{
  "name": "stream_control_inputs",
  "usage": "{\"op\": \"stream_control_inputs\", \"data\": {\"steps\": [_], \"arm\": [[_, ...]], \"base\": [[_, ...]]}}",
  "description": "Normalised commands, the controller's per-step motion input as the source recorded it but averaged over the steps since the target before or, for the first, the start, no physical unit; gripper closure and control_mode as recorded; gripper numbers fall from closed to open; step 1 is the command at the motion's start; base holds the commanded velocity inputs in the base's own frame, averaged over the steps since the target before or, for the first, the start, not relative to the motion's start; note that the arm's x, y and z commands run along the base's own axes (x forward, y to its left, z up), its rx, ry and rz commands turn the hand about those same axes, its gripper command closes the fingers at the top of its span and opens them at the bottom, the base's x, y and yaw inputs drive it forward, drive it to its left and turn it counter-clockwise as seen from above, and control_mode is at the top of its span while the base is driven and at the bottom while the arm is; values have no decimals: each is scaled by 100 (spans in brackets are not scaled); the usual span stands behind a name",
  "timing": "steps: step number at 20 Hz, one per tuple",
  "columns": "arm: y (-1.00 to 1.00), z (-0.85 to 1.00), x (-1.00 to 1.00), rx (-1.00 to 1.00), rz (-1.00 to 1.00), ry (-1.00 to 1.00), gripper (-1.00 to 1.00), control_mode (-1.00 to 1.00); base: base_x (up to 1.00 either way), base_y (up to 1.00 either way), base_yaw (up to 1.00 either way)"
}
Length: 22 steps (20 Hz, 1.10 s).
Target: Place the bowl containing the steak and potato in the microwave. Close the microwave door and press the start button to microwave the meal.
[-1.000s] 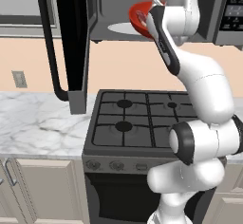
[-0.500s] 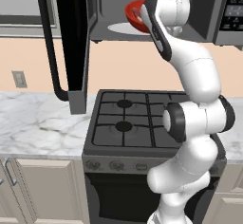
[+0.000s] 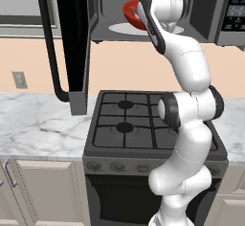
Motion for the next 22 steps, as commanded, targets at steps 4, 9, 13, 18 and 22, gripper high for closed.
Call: {"op": "stream_control_inputs", "data": {"steps": [4, 9, 13, 18, 22], "arm": [[0, -6, 28, 0, 0, 0, -100, -100], [0, -43, -4, -3, 0, -23, -100, -100], [0, -48, -7, -1, 0, -41, -100, -100], [-1, -12, -53, 0, 0, -39, -100, -100], [-1, 0, -100, -3, 0, -7, -100, -100]], "base": [[0, 0, 0], [0, 0, 0], [0, 0, 0], [0, 0, 0], [0, 0, 0]]}}
